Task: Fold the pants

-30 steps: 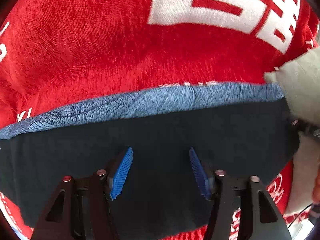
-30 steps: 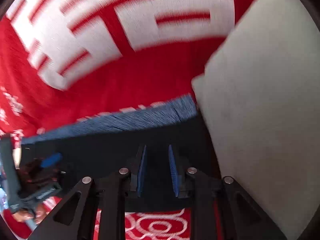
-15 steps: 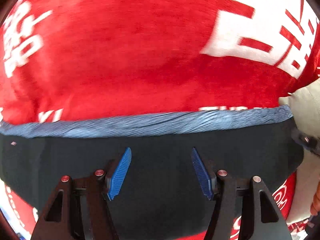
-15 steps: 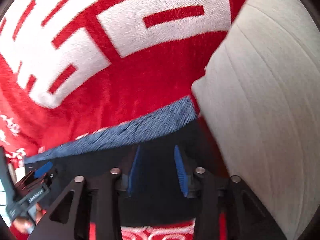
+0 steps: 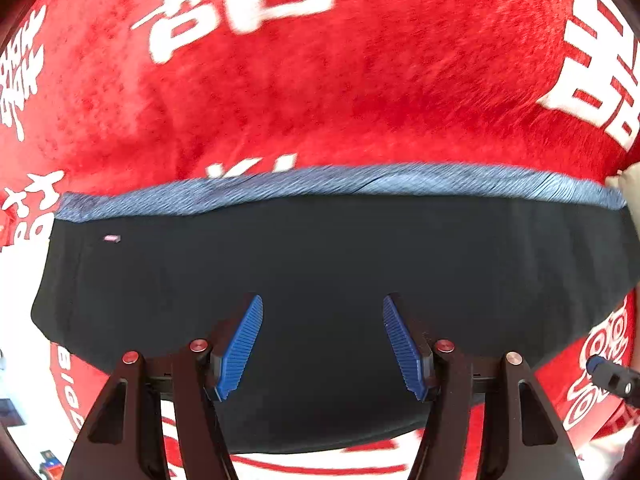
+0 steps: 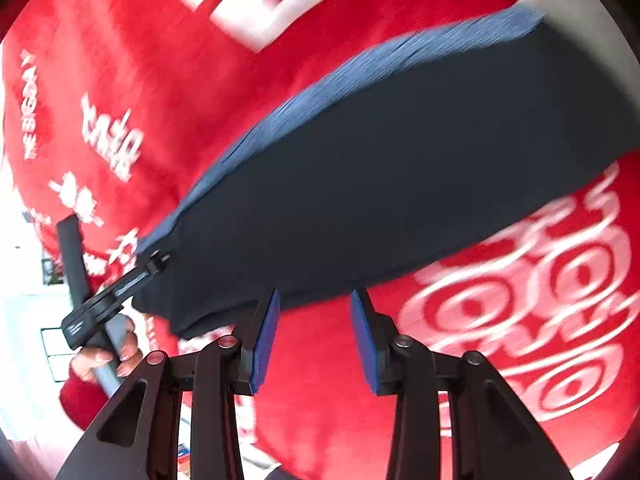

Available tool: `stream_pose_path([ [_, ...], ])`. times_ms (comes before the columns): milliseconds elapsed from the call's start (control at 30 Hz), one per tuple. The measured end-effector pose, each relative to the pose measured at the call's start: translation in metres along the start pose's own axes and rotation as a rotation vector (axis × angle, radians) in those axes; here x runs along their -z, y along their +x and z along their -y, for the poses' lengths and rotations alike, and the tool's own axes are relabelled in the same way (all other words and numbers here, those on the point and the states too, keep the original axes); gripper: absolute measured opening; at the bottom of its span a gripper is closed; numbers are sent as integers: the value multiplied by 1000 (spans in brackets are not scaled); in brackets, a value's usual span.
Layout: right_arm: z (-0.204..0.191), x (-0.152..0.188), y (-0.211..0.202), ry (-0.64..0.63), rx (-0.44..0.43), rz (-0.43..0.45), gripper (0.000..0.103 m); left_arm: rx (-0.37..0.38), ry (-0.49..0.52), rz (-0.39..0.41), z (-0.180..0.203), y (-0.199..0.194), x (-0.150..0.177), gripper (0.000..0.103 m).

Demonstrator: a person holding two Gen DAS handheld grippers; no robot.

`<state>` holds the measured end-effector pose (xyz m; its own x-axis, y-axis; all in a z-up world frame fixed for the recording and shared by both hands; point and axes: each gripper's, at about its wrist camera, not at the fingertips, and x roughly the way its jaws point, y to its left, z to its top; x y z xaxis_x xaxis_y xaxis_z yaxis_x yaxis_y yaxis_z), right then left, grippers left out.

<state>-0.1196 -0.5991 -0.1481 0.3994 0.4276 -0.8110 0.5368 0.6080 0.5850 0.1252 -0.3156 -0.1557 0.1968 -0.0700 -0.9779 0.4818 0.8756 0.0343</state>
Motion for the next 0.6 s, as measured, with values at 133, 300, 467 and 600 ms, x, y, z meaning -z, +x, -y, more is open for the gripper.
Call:
stream_pose_path([
  [133,-46,30,42,9,-79,-24,41,13,-4,-12,-36,5,11,64],
  [300,-96,61,86,-6,-146,-60,41,2,-38,-22,-99,13,19,64],
  [467,-133,74,143,6,-165,-103,41,10,-63,-29,-146,17,30,64],
  [600,-146,78,167,34,-172,-105,41,47,-36,-24,-143,25,31,64],
])
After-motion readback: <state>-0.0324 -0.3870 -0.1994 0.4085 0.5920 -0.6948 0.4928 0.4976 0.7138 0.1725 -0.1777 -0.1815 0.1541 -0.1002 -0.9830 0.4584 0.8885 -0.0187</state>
